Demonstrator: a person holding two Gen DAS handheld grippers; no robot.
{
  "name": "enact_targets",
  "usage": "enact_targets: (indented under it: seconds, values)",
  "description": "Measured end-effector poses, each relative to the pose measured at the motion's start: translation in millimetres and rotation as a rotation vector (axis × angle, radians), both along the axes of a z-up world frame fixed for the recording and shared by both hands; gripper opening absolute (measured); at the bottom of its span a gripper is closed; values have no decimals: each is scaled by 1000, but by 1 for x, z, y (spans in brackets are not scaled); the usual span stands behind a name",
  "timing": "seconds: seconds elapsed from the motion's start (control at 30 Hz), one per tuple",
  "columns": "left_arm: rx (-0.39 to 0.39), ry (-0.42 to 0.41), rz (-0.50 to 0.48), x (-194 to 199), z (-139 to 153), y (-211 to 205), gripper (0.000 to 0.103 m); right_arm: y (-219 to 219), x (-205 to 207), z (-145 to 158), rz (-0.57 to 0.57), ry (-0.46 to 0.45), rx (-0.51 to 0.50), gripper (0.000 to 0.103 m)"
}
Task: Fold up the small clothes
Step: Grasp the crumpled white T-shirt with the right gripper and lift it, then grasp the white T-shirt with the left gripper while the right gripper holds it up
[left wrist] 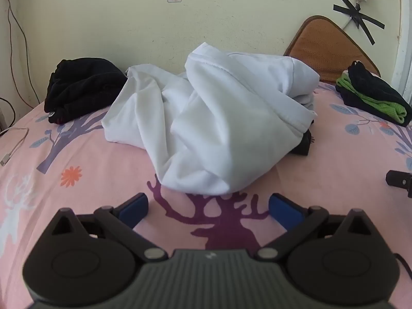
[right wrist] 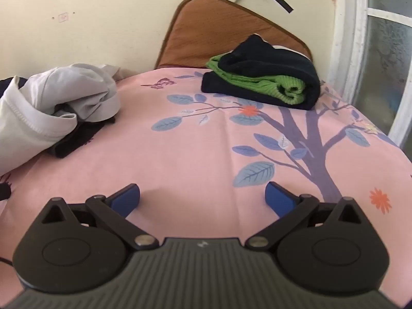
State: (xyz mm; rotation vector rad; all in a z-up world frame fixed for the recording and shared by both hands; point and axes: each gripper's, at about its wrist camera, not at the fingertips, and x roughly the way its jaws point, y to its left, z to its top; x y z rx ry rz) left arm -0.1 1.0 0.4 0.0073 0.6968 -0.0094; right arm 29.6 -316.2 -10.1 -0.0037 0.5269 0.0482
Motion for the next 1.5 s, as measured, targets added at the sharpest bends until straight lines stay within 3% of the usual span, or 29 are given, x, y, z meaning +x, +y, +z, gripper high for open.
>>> enact_targets:
  seconds: [0.17,0.2,0.33,0.37,0.5,0.57,0.63,0.7,0.77,0.8,0.83,0.87,0.97,1.1,1.23,1.33,1.5]
  values:
    - [10,8,-46,-6,2,4,103,13,2,1,5,-7,16,103]
    - [6,10,-46,-10,3,7,103,7,2,2,25,-10,64,95]
    - [-63,-87,-72,-37,18,31,97,17,1,23,169,-61,135,34]
    - [-89,-109,-76,-41,22,36,97,21,2,33,212,-66,140,30]
    - [-247,-126,-118,-48,37,56,91,73,8,50,408,-128,-21,28]
    - [-331,-114,-154,-48,41,61,82,100,15,53,487,-166,-94,29]
    - [-388,-110,-184,-48,44,66,77,113,29,53,562,-171,-157,41]
    - [-384,-126,-182,-53,44,65,74,129,42,51,616,-160,-210,43]
    - [-326,-147,-157,-61,42,65,74,142,50,48,670,-143,-242,42]
    - [-300,-156,-150,-66,41,66,74,150,54,48,694,-130,-261,39]
    - [-282,-162,-147,-70,39,67,74,156,55,48,726,-104,-277,15]
    - [-267,-167,-143,-74,38,70,74,161,55,51,767,-59,-275,6]
    - [-212,-185,-128,-85,34,80,78,164,46,77,899,41,-20,6]
    - [-205,-187,-126,-89,30,86,80,175,15,112,1092,35,300,6]
    - [-198,-225,-152,-94,35,79,86,204,6,108,1084,62,376,6]
    - [-132,-271,-158,-94,40,67,87,202,3,100,1097,125,468,7]
    - [-127,-352,-171,-96,53,60,86,199,-28,150,1269,99,609,6]
